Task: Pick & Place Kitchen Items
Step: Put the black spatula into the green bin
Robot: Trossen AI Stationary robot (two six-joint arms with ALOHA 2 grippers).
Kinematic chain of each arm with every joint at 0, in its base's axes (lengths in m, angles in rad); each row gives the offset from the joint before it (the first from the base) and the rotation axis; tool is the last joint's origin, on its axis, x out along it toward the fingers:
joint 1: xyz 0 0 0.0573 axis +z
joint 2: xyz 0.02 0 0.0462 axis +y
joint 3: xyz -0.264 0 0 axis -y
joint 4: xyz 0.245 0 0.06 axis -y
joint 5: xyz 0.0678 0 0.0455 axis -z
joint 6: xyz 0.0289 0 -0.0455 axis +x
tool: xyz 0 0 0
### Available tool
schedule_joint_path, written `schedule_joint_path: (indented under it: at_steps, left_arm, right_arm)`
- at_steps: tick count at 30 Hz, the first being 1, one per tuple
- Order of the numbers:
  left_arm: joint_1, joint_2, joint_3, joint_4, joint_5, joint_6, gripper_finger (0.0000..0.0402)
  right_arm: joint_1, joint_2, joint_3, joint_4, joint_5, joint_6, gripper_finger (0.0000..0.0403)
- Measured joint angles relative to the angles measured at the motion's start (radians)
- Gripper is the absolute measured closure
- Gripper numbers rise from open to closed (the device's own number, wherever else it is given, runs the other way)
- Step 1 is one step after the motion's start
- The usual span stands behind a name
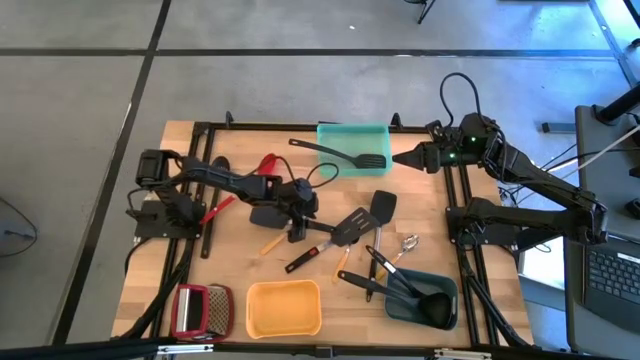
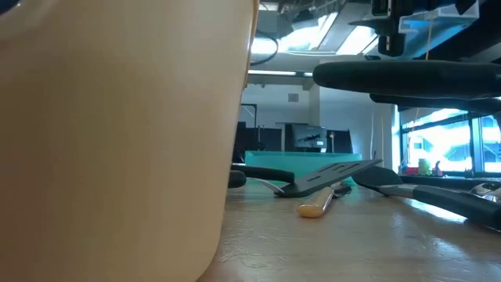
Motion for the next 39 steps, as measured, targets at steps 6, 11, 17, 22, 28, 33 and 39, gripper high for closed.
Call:
schedule_joint_path:
  at_steps: [6, 11, 17, 22, 28, 33, 39]
  left_arm:
    - [-0.029, 0.049, 0.055, -0.076, -0.09, 0.116, 0.0251]
    - [-0.047, 0.081, 0.098, -0.153, -0.106, 0.185, 0.0251]
    - [-0.066, 0.082, 0.099, -0.199, -0.143, 0.254, 0.0251]
    - [-0.065, 0.082, 0.099, -0.203, -0.145, 0.254, 0.0251]
    - [-0.064, 0.102, 0.099, -0.196, -0.141, 0.262, 0.0251]
    - [-0.07, 0.153, 0.103, -0.19, -0.126, 0.263, 0.0251]
    - [-0.074, 0.167, 0.103, -0.189, -0.132, 0.263, 0.0251]
  right_arm:
    - [0.0, 0.0, 0.0, 0.0, 0.0, 0.0, 0.0226]
    - [0.0, 0.0, 0.0, -0.004, 0.0, 0.0, 0.0226]
    - [0.0, 0.0, 0.0, -0.004, -0.001, 0.0, 0.0226]
    - [0.0, 0.0, 0.0, -0.004, -0.001, -0.006, 0.0226]
    - [0.0, 0.0, 0.0, -0.004, -0.001, -0.007, 0.0226]
    - [0.0, 0.0, 0.0, -0.004, -0.001, -0.007, 0.0226]
    - [0.0, 0.0, 0.0, -0.004, -0.002, 0.0, 0.0226]
